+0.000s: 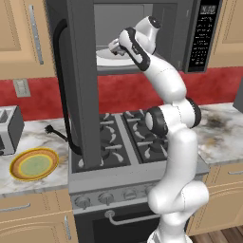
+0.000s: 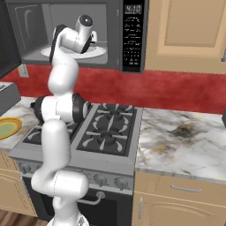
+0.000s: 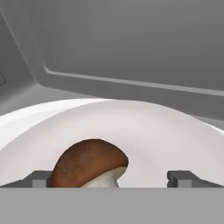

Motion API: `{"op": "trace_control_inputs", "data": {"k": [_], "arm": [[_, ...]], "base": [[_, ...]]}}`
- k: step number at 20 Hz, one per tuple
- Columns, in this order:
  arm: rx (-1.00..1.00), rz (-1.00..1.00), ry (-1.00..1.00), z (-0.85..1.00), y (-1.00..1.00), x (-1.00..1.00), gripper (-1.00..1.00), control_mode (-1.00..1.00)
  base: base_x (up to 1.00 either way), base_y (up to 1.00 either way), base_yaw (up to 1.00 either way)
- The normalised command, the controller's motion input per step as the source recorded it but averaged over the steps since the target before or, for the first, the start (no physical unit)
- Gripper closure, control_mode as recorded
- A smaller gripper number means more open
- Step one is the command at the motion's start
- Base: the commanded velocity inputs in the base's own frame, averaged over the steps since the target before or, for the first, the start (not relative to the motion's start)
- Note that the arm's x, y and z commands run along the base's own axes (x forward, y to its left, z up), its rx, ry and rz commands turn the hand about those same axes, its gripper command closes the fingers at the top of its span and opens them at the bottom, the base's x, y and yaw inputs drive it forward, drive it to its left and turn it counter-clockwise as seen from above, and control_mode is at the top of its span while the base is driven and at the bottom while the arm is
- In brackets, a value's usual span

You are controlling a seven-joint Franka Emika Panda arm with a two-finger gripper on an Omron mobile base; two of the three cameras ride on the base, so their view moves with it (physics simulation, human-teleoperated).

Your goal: Pick the mushroom from the microwave and place it on plate located on the counter.

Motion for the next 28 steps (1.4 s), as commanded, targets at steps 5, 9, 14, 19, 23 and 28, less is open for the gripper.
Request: {"op": "trace_control_inputs", "data": {"k": [5, 9, 14, 19, 23, 28], "arm": [[0.0, 0.0, 0.0, -0.07, 0.0, 0.0, 1.0, -1.0], [0.0, 0.0, 0.0, 0.0, 0.0, 0.0, 1.0, -1.0], [0.0, 0.0, 0.0, 0.0, 0.0, 0.0, 1.0, -1.0], [0.0, 0.0, -0.02, 0.0, 0.0, -0.12, 1.0, -1.0], [0.01, 0.0, -0.14, -0.05, 0.0, -0.48, 1.0, -1.0], [0.01, 0.0, -0.16, -0.08, 0.0, -0.32, 1.0, -1.0]], "base": [[0.0, 0.0, 0.0], [0.0, 0.0, 0.0], [0.0, 0.0, 0.0], [0.0, 0.0, 0.0], [0.0, 0.0, 0.0], [0.0, 0.0, 0.0]]}}
